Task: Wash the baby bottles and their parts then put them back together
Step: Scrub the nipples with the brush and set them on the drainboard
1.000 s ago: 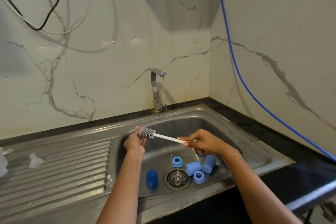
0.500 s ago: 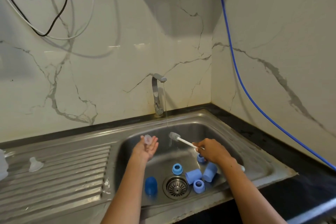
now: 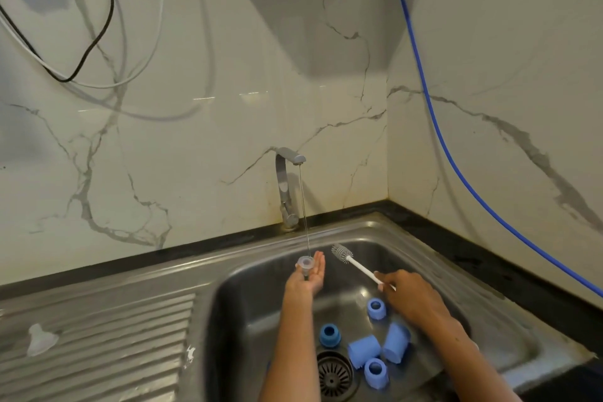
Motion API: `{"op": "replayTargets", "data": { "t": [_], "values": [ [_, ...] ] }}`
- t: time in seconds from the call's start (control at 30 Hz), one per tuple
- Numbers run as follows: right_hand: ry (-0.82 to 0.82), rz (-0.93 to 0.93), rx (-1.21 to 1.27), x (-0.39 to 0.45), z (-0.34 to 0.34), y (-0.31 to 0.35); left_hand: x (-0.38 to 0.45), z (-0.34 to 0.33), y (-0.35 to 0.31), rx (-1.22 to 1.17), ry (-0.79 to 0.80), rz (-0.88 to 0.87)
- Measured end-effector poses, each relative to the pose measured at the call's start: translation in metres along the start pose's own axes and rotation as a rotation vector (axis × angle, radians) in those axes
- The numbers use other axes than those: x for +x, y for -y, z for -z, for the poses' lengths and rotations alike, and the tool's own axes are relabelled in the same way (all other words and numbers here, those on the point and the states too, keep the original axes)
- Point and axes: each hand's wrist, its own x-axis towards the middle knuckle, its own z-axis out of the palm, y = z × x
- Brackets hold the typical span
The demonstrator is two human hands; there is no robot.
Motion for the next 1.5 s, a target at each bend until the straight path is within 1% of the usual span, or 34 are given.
{"op": "replayTargets", "data": {
  "t": [0.1, 0.23, 0.3, 0.33, 0.43, 0.57, 0.63, 0.7, 0.77, 0.83, 0.9, 0.93, 1.0, 1.13, 1.4, 1.5],
  "values": [
    [-0.008, 0.004, 0.002, 0.002, 0.001, -0.001, -0.001, -0.009, 0.001, -0.063, 0.054, 0.06],
    [0.009, -0.001, -0.002, 0.003, -0.003, 0.0, 0.006, -0.001, -0.006, -0.066, 0.045, 0.03],
    [0.012, -0.001, 0.0, 0.004, -0.003, 0.0, 0.004, -0.006, -0.007, -0.09, 0.091, 0.04],
    [0.012, -0.002, 0.006, 0.005, -0.003, 0.0, 0.003, -0.007, -0.006, -0.07, 0.104, 0.041],
    [0.027, -0.005, 0.01, 0.004, -0.005, -0.001, 0.005, -0.002, -0.003, 0.048, 0.053, 0.017],
    [0.023, -0.005, 0.007, 0.004, -0.005, -0.003, -0.003, -0.001, 0.001, 0.208, 0.041, -0.01],
    [0.023, 0.003, 0.007, 0.005, -0.006, -0.002, -0.004, -0.003, 0.002, 0.295, 0.031, -0.083],
    [0.031, 0.013, 0.008, 0.006, -0.006, -0.002, -0.002, -0.005, 0.004, 0.443, 0.048, -0.171],
    [0.047, 0.02, 0.0, 0.006, -0.006, -0.002, 0.001, -0.007, 0.008, 0.65, 0.063, -0.316],
    [0.061, 0.02, -0.008, 0.005, -0.006, -0.003, 0.003, -0.007, 0.013, 0.835, 0.046, -0.466],
    [0.066, 0.016, -0.004, 0.004, -0.006, -0.003, 0.005, -0.004, 0.014, 0.932, 0.047, -0.562],
    [0.066, 0.015, -0.003, 0.004, -0.005, -0.003, 0.006, -0.004, 0.013, 0.953, 0.066, -0.579],
    [0.073, 0.016, -0.005, 0.004, -0.005, -0.003, 0.004, -0.005, 0.012, 0.927, 0.107, -0.568],
    [0.087, 0.021, -0.01, 0.003, -0.005, -0.002, -0.002, -0.008, 0.002, 0.641, 0.205, -0.393],
    [0.097, 0.033, -0.01, 0.001, -0.004, 0.001, -0.007, -0.009, 0.004, 0.652, 0.285, -0.279],
    [0.1, 0.035, -0.001, 0.0, -0.005, 0.002, -0.002, -0.01, -0.002, 0.538, 0.3, -0.211]
  ]
}}
